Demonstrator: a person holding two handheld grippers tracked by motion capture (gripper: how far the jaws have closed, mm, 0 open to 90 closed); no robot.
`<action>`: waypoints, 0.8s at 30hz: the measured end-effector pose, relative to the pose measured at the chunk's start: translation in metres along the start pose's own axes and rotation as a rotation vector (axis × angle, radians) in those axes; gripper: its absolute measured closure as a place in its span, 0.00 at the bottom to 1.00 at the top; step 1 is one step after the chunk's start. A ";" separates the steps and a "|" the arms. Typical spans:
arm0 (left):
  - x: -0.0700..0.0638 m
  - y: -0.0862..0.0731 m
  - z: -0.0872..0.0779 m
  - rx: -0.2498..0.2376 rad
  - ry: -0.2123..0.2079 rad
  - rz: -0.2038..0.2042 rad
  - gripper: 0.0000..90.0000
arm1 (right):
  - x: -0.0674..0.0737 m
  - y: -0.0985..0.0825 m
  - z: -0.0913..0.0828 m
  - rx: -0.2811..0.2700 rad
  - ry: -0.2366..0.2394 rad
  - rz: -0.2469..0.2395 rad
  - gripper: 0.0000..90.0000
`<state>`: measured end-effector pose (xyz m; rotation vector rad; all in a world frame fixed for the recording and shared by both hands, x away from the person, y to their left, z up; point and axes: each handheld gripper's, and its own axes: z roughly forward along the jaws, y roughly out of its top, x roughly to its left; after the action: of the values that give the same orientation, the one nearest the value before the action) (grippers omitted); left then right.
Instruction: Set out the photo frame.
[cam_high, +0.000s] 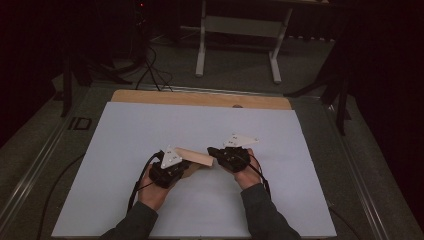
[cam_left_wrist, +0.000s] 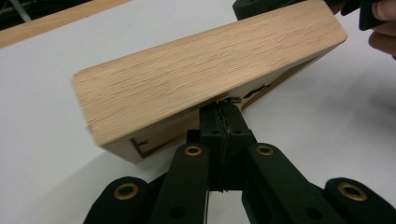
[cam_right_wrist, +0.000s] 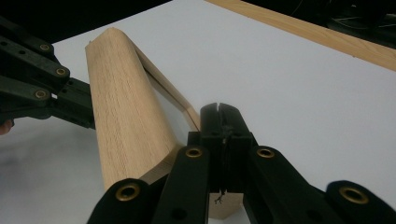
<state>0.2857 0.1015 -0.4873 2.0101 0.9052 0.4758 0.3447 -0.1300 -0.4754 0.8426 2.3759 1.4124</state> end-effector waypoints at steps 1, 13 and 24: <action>-0.001 0.000 0.001 0.004 -0.003 0.007 0.99 | 0.000 0.000 0.000 0.001 -0.001 -0.002 0.99; -0.010 0.003 0.007 0.009 -0.025 0.029 0.99 | 0.002 -0.002 -0.002 -0.003 -0.003 -0.004 0.99; -0.009 0.003 0.009 0.020 -0.024 0.037 0.99 | 0.004 -0.003 -0.004 -0.001 -0.007 -0.009 0.99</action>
<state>0.2865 0.0882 -0.4902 2.0494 0.8621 0.4637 0.3388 -0.1315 -0.4757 0.8340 2.3705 1.4049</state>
